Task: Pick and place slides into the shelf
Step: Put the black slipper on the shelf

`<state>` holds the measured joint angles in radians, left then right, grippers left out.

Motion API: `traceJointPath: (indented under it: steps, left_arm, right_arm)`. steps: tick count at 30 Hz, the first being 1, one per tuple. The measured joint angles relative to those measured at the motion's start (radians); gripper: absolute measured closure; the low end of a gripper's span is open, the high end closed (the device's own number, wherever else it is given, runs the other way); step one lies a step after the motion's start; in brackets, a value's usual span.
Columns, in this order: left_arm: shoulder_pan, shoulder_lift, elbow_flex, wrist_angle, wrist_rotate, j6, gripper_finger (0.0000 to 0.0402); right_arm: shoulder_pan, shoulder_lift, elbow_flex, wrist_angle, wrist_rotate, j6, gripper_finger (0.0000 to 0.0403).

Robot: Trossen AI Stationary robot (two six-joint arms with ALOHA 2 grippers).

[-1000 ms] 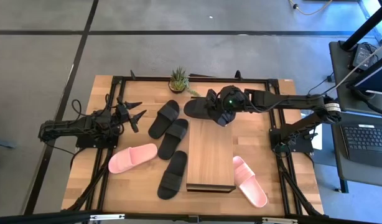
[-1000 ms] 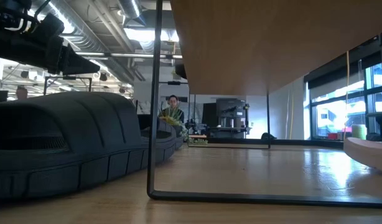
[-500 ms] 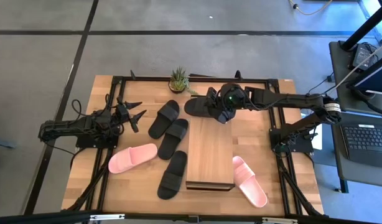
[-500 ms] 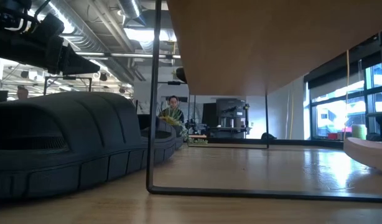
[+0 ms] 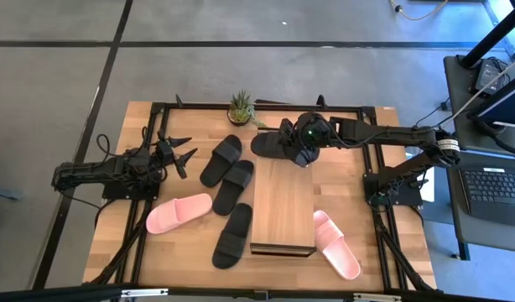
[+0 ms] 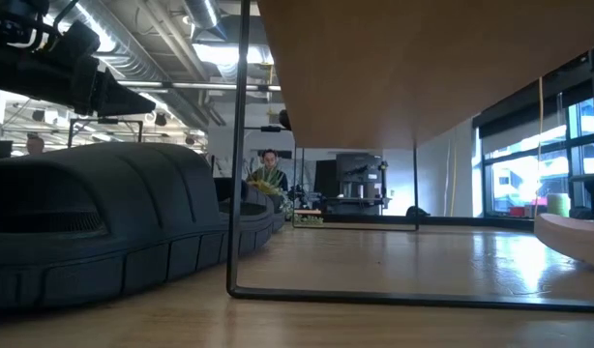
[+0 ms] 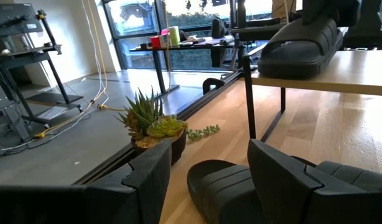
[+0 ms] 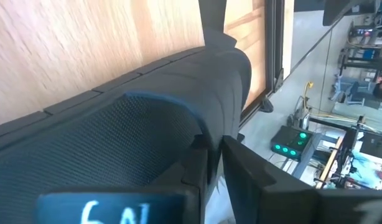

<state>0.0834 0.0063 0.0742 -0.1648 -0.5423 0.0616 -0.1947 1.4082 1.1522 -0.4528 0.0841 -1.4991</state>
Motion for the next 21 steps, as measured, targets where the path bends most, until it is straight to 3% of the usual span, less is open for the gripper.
traceJointPath:
  steps: [12, 21]
  left_arm:
    - [0.0, 0.0, 0.0, 0.0, 0.0, 0.0, 0.0198]
    - [0.0, 0.0, 0.0, 0.0, 0.0, 0.001, 0.0198]
  right_arm:
    - [0.0, 0.0, 0.0, 0.0, 0.002, 0.021, 0.0341]
    - [0.0, 0.0, 0.001, 0.0, 0.003, 0.022, 0.0268]
